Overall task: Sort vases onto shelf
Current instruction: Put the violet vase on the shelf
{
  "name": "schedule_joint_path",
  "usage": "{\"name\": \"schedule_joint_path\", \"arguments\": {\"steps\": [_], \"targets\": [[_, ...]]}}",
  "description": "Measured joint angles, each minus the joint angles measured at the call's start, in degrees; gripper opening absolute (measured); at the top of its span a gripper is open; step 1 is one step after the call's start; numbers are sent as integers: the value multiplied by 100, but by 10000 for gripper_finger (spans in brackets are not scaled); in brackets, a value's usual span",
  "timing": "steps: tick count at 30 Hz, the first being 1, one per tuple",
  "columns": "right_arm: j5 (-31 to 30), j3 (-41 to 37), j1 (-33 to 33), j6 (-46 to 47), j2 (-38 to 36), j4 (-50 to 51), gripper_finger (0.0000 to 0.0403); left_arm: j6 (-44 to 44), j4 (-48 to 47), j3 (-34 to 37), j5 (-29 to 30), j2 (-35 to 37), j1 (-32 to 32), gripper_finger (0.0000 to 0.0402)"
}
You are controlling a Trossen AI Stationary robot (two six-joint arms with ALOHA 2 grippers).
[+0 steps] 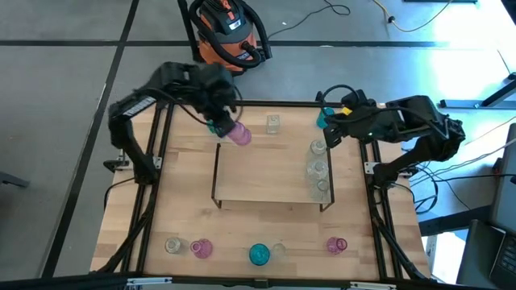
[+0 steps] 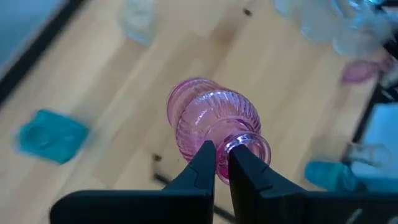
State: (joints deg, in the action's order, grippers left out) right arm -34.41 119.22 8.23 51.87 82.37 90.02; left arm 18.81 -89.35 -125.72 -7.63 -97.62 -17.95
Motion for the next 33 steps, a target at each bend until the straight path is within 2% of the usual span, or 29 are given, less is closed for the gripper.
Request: {"name": "schedule_joint_path", "arguments": {"steps": [11,20,25,33], "targets": [[-52,-7,0,-114,-98,-1,60,-100,-64,312,-233,-296,193,14],[-52,-4,0,-119,-103,0,60,-140,-48,987,-531,-282,244,14],[-52,-4,0,-121,-101,0,60,-142,-52,1004,-587,-278,152,15],[-50,-4,0,-124,-101,0,60,-155,-68,1011,-761,-284,135,42]]}}
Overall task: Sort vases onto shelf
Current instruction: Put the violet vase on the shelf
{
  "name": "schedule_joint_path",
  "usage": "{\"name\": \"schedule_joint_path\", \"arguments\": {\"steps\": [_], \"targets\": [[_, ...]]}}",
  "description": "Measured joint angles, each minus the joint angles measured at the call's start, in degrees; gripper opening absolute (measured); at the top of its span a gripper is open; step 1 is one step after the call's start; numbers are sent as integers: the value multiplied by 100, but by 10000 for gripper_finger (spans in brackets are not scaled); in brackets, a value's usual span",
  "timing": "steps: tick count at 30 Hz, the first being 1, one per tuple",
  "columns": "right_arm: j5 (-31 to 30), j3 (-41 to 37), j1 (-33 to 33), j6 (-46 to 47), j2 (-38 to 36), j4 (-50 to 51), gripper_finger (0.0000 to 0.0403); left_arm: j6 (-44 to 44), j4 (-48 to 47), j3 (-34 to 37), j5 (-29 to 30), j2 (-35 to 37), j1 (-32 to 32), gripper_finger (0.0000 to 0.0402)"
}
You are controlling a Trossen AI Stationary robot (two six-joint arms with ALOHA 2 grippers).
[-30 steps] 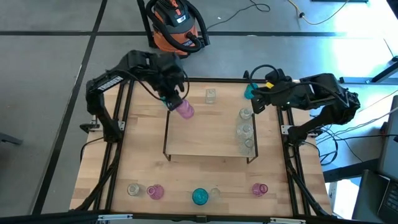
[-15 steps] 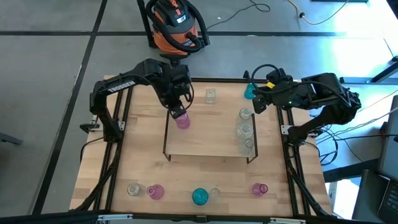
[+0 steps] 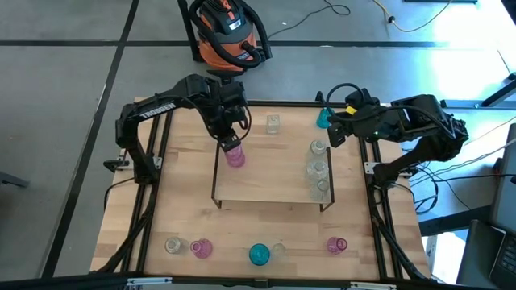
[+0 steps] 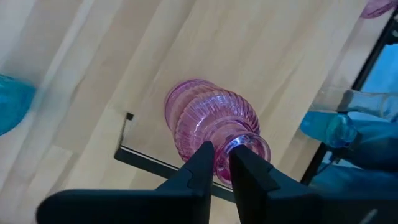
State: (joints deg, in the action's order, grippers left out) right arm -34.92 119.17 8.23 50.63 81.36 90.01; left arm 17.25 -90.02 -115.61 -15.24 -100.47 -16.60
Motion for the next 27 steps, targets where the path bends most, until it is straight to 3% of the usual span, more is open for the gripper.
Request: {"name": "schedule_joint_path", "arguments": {"steps": [27], "targets": [[0,0,2,2,2,0,60,-367,-6,9,-31,133,55,49]]}}
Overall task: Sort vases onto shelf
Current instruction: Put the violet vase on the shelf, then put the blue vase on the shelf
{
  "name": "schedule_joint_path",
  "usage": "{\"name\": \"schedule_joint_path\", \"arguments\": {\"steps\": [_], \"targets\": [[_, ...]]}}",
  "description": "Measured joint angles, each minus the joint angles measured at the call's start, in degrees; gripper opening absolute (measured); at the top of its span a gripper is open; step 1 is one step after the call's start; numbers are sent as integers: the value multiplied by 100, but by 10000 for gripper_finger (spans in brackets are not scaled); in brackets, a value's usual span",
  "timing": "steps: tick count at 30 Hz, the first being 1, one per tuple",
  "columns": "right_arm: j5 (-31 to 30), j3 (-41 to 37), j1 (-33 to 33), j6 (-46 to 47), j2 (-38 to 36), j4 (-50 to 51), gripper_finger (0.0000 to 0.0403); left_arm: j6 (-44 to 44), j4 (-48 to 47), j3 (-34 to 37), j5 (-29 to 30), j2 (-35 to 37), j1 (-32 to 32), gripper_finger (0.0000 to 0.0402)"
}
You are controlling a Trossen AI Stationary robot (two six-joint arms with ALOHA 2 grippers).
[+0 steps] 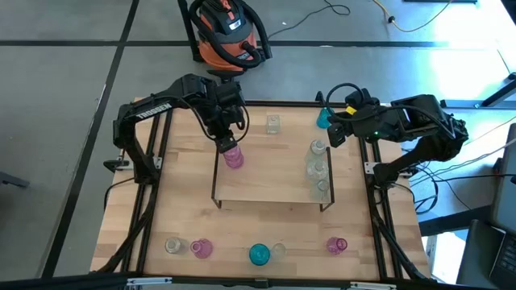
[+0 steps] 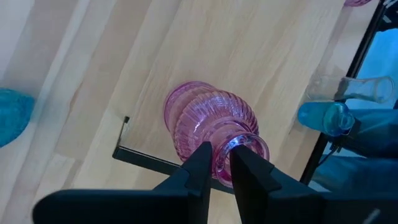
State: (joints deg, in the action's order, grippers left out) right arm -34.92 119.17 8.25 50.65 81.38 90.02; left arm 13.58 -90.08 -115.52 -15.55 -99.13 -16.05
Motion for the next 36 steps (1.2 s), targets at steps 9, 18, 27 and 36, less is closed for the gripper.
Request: {"name": "schedule_joint_path", "arguments": {"steps": [9,18,27,36], "targets": [[-5,-1,-2,0,0,0,60,-177,22,0,154,66,98,84],[-2,0,-2,2,0,0,60,63,6,-187,411,77,-1,125],[-3,0,-2,37,0,0,60,114,22,-606,679,358,-683,126],[0,0,-2,178,4,0,60,-651,17,572,1668,332,-2349,126]]}}
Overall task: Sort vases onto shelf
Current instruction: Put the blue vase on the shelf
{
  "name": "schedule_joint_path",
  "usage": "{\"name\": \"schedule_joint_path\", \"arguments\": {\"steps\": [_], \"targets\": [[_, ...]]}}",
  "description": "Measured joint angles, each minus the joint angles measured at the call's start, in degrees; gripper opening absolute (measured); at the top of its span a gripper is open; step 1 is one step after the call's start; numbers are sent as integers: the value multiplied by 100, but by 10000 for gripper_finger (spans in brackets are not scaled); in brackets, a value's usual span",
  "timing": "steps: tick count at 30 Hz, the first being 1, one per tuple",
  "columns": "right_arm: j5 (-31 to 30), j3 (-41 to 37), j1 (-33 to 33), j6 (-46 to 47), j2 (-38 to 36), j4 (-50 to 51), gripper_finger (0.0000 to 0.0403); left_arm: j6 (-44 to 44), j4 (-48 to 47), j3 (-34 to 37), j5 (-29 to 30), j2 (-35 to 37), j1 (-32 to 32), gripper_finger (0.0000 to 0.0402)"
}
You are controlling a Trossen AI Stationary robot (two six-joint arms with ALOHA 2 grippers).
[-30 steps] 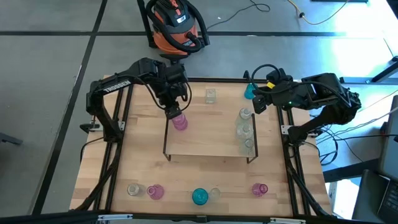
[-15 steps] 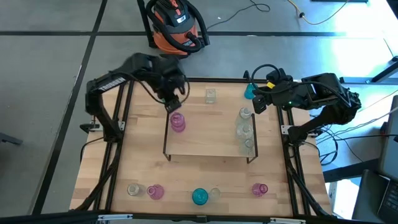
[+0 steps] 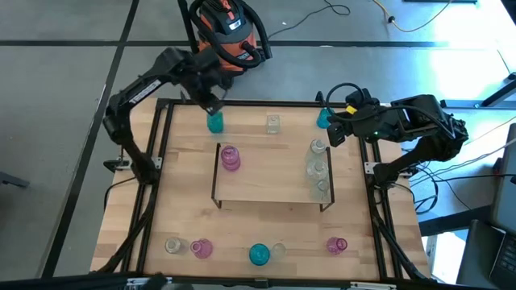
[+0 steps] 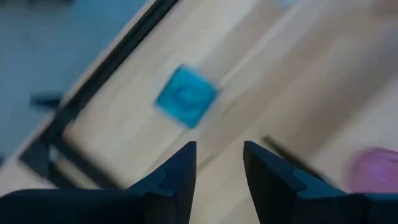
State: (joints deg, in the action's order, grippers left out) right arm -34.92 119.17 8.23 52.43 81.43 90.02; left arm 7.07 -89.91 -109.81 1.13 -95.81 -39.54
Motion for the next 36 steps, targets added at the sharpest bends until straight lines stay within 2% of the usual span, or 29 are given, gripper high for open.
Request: {"name": "schedule_joint_path", "arguments": {"steps": [5,8,10,18,24,33,36], "targets": [[-20,-2,0,-4,21,0,60,-303,675,1016,-852,9,-1027,126],[-19,-2,0,-26,31,-1,60,-278,1310,1590,-1423,-1,-1387,126],[-20,-2,0,-29,31,0,60,-269,1550,1855,-1595,0,-1536,126],[-20,-2,0,-36,49,0,60,-271,1752,2410,-1592,0,-1633,126],[-20,-2,0,-31,59,0,60,-155,2136,2501,-1584,-28,-1546,126],[125,-2,0,-6,66,-7,60,-133,2133,2503,-1529,-520,-1348,125],[239,-2,0,36,66,-7,60,-188,2121,2503,-1528,-567,-1321,110]]}}
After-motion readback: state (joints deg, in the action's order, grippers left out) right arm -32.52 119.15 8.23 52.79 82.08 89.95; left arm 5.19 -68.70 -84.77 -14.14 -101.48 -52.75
